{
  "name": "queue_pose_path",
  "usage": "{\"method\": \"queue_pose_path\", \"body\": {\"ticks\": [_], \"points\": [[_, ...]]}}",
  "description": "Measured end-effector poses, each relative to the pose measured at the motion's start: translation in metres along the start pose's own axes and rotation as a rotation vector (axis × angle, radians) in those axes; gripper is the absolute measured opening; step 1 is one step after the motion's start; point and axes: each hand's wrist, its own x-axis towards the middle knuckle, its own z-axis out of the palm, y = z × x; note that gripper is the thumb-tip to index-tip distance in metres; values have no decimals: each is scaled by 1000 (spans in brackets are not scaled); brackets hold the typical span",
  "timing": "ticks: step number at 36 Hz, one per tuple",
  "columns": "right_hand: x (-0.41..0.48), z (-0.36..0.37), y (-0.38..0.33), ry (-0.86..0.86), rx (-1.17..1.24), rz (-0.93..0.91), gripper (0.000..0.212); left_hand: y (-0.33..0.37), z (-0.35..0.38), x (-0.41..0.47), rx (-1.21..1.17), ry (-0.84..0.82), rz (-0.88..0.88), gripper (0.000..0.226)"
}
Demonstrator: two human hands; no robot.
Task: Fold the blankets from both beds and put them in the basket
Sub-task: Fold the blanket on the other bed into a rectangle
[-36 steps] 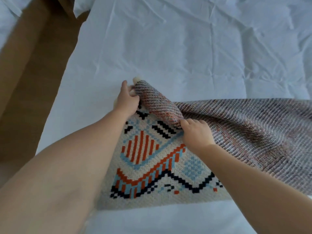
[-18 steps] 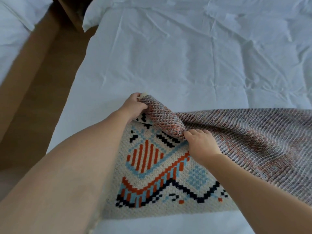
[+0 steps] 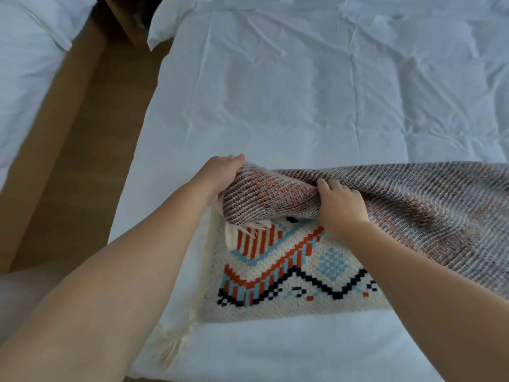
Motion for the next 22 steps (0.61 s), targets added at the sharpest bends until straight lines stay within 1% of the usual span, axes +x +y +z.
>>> {"method": "queue_pose_path", "body": {"ticks": [3, 4, 6, 7, 8, 9, 10, 12, 13, 14, 15, 16, 17, 18, 19, 20, 21, 22], "points": [[-8, 6, -13, 21, 19, -17, 63, -16, 2, -8, -176, -166, -61, 42], [-10, 8, -18, 17, 43, -27, 62, -23, 5, -11, -198, -206, -66, 49], [-16, 17, -30, -23, 77, -50, 63, -46, 5, -14, -190, -270, -10, 92], [-18, 21, -35, -46, 73, -60, 64, -57, 6, -16, -142, -309, 22, 110], [-20, 24, -40, -56, 59, -69, 64, -68, 8, -19, -70, -336, 53, 114], [-23, 28, -43, -51, 44, -75, 63, -81, 11, -22, 32, -340, 80, 111], [-27, 31, -46, -23, 25, -90, 61, -92, 14, -23, 141, -322, 89, 102], [-34, 37, -51, 79, -16, -164, 57, -110, 19, -25, 334, -254, 115, 72], [-38, 41, -54, 144, -22, -217, 54, -116, 20, -26, 388, -206, 149, 54], [-41, 46, -56, 204, -15, -278, 52, -120, 20, -27, 387, -167, 164, 41], [-44, 50, -59, 214, 1, -345, 52, -122, 19, -29, 338, -135, 169, 35], [-47, 52, -62, 180, 11, -405, 57, -122, 16, -32, 269, -103, 150, 34], [-48, 54, -67, 117, 10, -450, 66, -121, 13, -34, 185, -71, 131, 37], [-49, 56, -71, 49, -7, -464, 78, -120, 10, -35, 81, -27, 102, 45], [-50, 57, -77, 9, -21, -456, 89, -119, 7, -37, -28, 21, 69, 58], [-50, 56, -84, 3, -24, -432, 97, -122, 4, -36, -120, 62, 32, 71], [-50, 55, -91, 19, -5, -401, 100, -125, 0, -35, -166, 78, 18, 77], [-50, 53, -98, 50, 26, -370, 99, -128, -2, -35, -157, 79, 24, 73]]}}
